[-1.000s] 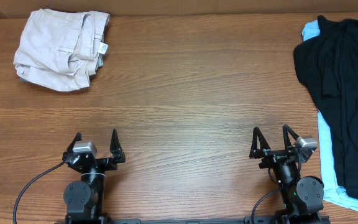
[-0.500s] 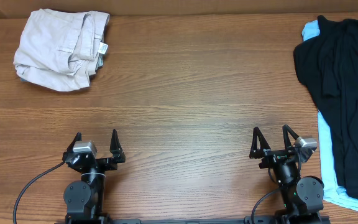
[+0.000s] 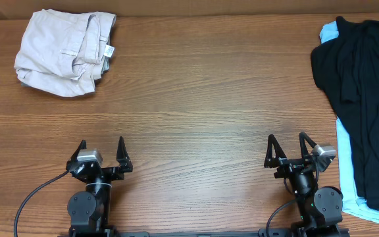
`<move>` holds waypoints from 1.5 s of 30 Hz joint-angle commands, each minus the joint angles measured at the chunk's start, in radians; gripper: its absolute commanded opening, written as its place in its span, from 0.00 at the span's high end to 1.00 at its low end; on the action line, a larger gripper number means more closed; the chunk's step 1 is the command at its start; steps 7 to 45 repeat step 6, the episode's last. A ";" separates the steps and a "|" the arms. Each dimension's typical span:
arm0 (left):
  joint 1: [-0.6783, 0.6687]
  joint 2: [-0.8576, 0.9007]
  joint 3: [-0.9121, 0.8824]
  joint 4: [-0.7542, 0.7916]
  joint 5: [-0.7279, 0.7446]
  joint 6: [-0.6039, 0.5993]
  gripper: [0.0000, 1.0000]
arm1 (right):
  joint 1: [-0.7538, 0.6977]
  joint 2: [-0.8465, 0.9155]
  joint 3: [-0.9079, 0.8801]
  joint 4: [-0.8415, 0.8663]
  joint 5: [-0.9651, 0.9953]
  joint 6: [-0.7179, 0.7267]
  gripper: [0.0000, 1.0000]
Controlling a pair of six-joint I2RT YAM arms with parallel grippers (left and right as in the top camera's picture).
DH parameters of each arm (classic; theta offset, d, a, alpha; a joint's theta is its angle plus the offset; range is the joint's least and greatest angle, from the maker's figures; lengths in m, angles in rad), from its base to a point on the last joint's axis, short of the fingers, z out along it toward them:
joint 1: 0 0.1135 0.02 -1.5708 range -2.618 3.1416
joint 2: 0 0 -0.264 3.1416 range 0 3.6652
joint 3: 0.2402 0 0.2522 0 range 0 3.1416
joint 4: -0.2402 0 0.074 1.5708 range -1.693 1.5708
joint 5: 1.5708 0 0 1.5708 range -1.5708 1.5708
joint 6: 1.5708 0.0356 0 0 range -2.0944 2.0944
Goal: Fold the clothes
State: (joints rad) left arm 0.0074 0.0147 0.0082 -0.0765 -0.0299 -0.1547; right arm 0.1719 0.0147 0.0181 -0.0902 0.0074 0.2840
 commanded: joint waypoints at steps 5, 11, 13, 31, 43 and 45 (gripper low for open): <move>0.006 -0.010 -0.003 0.002 0.012 0.001 0.00 | 0.005 -0.012 -0.010 0.007 0.007 0.001 0.00; 0.006 -0.010 -0.003 0.002 0.012 0.001 0.00 | 0.005 -0.012 -0.010 0.007 0.006 0.001 0.00; 0.006 -0.010 -0.003 0.002 0.012 0.001 0.00 | 0.005 -0.012 -0.010 0.007 0.006 0.001 0.00; 0.006 -0.010 -0.003 0.002 0.012 0.001 0.00 | 0.005 -0.012 -0.010 0.007 0.006 0.001 0.00; 0.006 -0.010 -0.003 0.002 0.012 0.001 0.00 | 0.005 -0.012 -0.010 0.007 0.006 0.001 0.00; 0.006 -0.010 -0.003 0.002 0.012 0.001 0.00 | 0.005 -0.012 -0.010 0.007 0.006 0.001 0.00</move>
